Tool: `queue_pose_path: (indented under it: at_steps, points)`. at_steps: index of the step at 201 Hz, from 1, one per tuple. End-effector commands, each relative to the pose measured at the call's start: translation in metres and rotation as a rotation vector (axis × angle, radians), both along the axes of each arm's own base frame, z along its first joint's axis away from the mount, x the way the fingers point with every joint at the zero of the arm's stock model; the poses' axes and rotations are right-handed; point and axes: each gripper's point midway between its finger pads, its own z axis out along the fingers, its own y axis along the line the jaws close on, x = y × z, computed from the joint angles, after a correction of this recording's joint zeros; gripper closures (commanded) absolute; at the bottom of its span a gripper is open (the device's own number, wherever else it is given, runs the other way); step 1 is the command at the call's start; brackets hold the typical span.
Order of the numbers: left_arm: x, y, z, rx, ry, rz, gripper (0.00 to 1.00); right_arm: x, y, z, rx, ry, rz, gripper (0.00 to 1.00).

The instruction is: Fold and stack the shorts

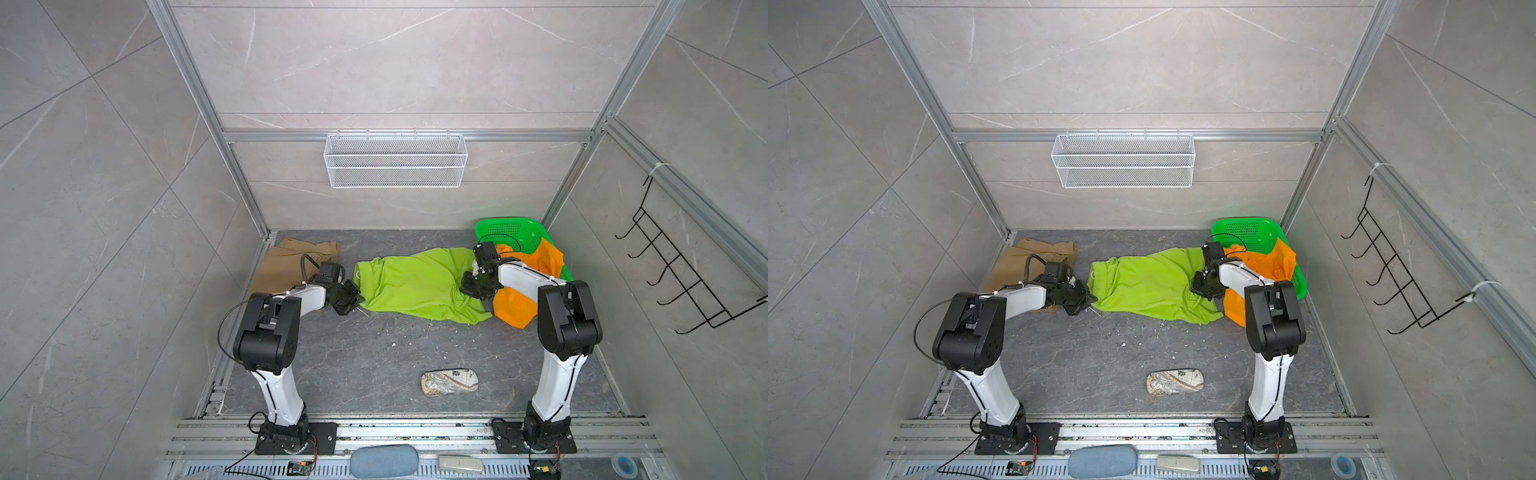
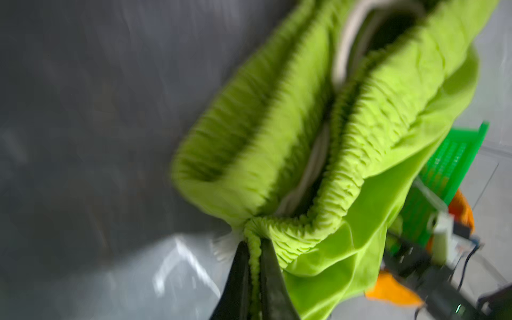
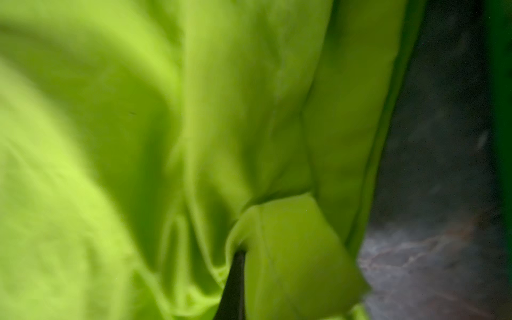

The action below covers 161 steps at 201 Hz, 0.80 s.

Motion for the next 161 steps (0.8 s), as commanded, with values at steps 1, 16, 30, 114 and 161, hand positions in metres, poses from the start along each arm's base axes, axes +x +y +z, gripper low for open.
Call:
queue_pose_path:
  at_steps: [1, 16, 30, 114, 161]
  points:
    - [0.007, -0.005, 0.069, -0.033, -0.135, 0.001, 1.00, 0.007, 0.002, 0.050, 0.004, -0.065, 0.032, 1.00]
    - [0.021, 0.008, 0.104, 0.024, -0.203, -0.010, 1.00, 0.013, 0.004, 0.088, 0.014, -0.130, 0.043, 0.99]
    - [0.040, 0.023, 0.127, 0.066, -0.245, -0.003, 1.00, 0.021, 0.005, 0.119, 0.014, -0.187, 0.055, 0.99]
    - [0.135, 0.069, 0.157, 0.076, -0.402, 0.040, 1.00, 0.032, 0.014, 0.160, 0.040, -0.266, 0.111, 0.99]
    - [0.141, 0.077, 0.097, 0.116, -0.312, 0.028, 1.00, 0.019, 0.021, 0.122, 0.089, -0.199, 0.113, 0.99]
